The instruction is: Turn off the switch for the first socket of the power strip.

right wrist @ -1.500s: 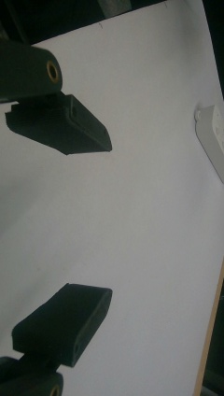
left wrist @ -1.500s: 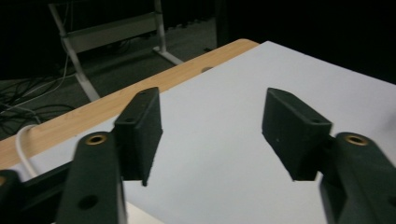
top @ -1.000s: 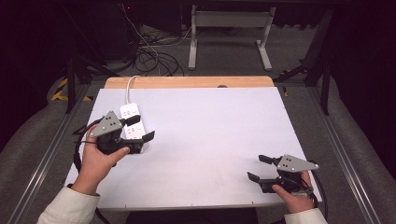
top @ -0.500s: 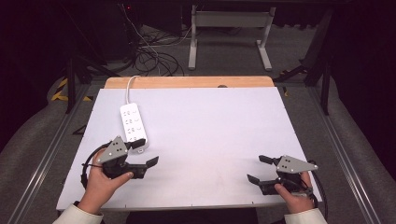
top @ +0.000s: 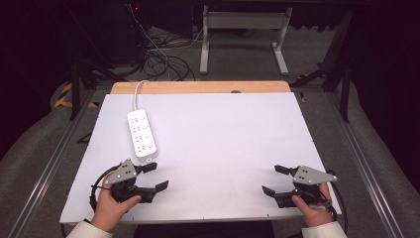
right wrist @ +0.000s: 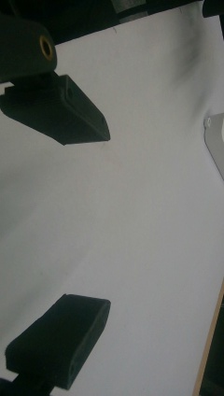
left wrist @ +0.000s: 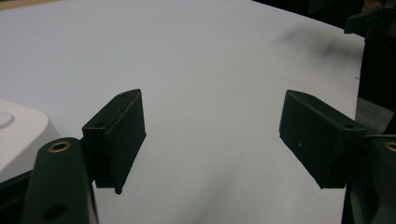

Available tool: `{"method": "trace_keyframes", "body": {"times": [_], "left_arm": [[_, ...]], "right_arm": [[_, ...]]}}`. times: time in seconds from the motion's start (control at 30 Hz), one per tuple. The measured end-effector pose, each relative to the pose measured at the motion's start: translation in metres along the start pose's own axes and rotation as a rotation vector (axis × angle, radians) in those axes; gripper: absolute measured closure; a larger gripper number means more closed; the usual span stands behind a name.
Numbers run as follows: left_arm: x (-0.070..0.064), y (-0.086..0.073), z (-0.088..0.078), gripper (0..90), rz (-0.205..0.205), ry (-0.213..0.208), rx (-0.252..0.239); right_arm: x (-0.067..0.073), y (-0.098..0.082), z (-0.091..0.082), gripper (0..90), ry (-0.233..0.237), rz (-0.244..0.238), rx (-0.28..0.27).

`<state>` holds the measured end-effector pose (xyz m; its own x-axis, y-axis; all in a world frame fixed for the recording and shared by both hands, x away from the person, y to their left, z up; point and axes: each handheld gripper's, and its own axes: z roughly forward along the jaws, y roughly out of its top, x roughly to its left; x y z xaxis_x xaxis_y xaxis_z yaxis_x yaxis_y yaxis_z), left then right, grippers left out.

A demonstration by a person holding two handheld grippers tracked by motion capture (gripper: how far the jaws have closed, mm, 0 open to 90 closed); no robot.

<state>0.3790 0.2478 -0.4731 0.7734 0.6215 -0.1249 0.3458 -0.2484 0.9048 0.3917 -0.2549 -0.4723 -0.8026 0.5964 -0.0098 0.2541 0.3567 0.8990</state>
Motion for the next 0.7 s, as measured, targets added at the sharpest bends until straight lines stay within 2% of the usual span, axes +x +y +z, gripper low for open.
{"method": "trace_keyframes", "body": {"times": [0.07, 0.13, 0.27, 0.37, 0.53, 0.6, 0.67, 0.7], "left_arm": [[0.0, -0.004, 0.0, 21.6, -0.001, 0.025, -0.004], [0.0, -0.008, 0.0, 21.1, 0.038, 0.055, 0.01], [0.0, -0.013, -0.003, 21.4, 0.057, 0.068, 0.014], [0.0, -0.014, -0.005, 21.3, 0.104, 0.095, 0.021], [-0.002, -0.012, -0.004, 20.7, 0.118, 0.112, 0.021], [-0.003, -0.012, -0.004, 21.4, 0.081, 0.111, 0.028], [-0.002, -0.011, -0.004, 22.5, 0.04, 0.097, 0.016], [-0.002, -0.011, -0.005, 22.4, 0.042, 0.099, 0.015]], "right_arm": [[0.0, 0.0, 0.0, 16.5, 0.0, -0.003, 0.001], [0.0, 0.0, 0.0, 16.5, 0.001, -0.002, 0.0], [0.0, -0.001, 0.0, 16.5, 0.002, -0.006, 0.003], [0.0, -0.001, 0.0, 16.5, 0.0, -0.005, 0.004], [0.0, -0.001, 0.0, 16.4, -0.004, -0.007, 0.005], [0.0, -0.002, 0.0, 16.3, -0.008, -0.008, 0.006], [0.0, -0.002, 0.0, 16.3, -0.014, -0.009, 0.007], [0.0, -0.002, 0.0, 16.2, -0.016, -0.008, 0.008]]}}
